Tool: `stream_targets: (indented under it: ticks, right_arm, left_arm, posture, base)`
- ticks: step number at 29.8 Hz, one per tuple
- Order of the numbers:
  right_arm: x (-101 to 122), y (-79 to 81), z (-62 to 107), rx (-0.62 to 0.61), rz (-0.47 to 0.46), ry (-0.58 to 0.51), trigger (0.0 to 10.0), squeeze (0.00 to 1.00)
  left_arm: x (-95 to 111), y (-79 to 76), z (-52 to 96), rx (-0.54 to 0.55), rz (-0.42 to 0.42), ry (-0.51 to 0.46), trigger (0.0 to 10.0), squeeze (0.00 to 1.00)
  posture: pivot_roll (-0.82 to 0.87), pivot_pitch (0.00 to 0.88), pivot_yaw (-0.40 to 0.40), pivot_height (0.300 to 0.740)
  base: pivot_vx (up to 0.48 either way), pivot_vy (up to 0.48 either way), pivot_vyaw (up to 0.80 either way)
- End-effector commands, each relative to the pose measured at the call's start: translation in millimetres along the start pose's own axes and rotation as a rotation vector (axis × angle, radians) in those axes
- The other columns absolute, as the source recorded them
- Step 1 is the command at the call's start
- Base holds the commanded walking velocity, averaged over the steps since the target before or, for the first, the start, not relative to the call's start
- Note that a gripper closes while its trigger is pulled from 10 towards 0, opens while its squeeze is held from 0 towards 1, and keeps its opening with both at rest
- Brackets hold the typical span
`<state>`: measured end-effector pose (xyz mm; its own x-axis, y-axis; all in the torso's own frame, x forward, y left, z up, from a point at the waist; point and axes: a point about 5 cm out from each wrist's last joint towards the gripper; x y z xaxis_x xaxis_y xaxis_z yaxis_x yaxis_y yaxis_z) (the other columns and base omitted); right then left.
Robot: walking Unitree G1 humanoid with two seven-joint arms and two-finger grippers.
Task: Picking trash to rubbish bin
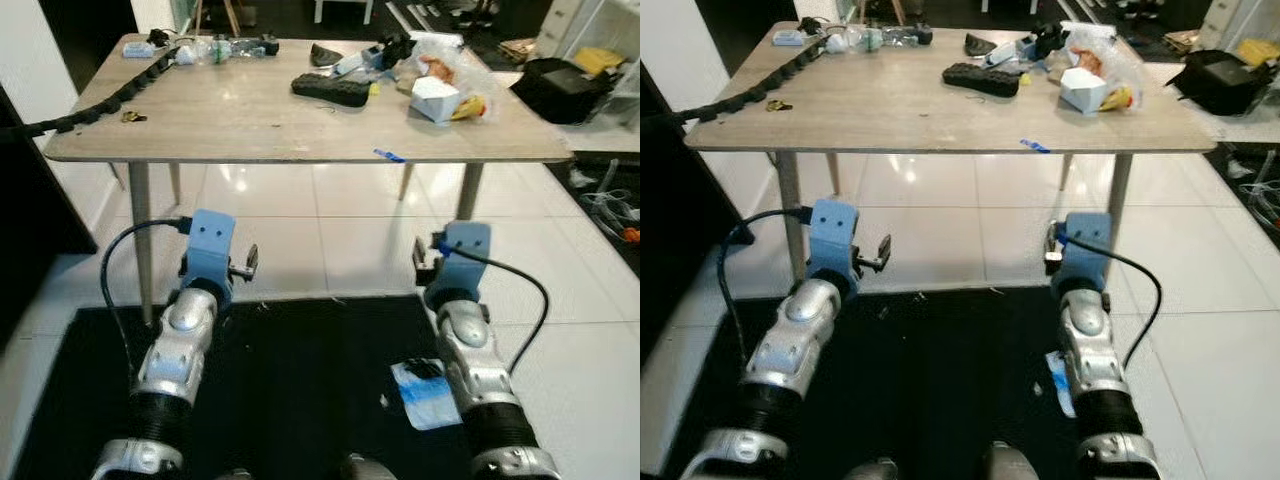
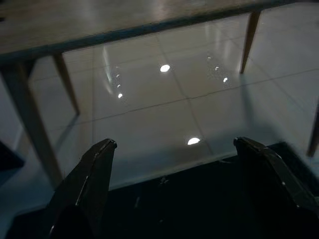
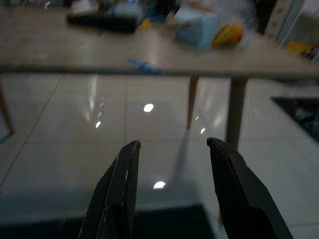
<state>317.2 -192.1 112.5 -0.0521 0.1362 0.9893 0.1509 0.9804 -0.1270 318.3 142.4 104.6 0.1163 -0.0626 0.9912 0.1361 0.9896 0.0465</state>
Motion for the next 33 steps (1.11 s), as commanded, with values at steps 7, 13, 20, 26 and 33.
stream_targets:
  ticks: [7,13,20,26,33]
  right_arm:
    - [27,-7.5,-9.3,-0.033,-0.009,-0.109,10.0,0.00]
    - [30,-10.2,-10.1,-0.049,-0.008,-0.127,10.0,0.00]
    - [32,-11.7,-10.3,-0.061,-0.008,-0.134,10.0,0.00]
    - [31,-11.8,-10.2,-0.059,-0.006,-0.125,10.0,0.00]
    - [30,-8.8,-10.5,-0.046,-0.005,-0.115,10.0,0.00]
  left_arm:
    - [11,-1.2,-1.8,-0.011,-0.003,-0.028,10.0,0.00]
    - [18,-4.4,-2.2,-0.019,-0.001,-0.050,10.0,0.00]
    - [27,-8.3,-3.8,-0.035,-0.006,-0.075,10.0,0.00]
    - [32,-9.5,-5.7,-0.040,-0.006,-0.089,10.0,0.00]
    - [36,-10.1,-7.5,-0.042,-0.004,-0.101,10.0,0.00]
  posture:
    - [-0.06,0.017,-0.030,0.740]
    - [-0.06,0.020,-0.029,0.740]
    - [-0.06,0.019,-0.020,0.740]
    - [-0.06,0.017,-0.018,0.740]
    - [-0.06,0.016,-0.021,0.740]
  base:
    - [0.295,0.000,0.00]
    - [0.292,0.000,0.00]
    - [0.286,0.000,0.00]
    - [0.286,0.000,0.00]
    - [0.287,0.000,0.00]
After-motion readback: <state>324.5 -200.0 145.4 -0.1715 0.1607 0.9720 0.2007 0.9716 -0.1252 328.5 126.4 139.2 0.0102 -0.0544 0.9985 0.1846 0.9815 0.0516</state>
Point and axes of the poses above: a point about 5 cm out from each wrist's last joint towards the gripper, its own z axis pointing back from the gripper into the wrist, its own x axis along the axis of the wrist's last joint, y = z × x, and after that the axes turned 4 degrees about z, right-handed
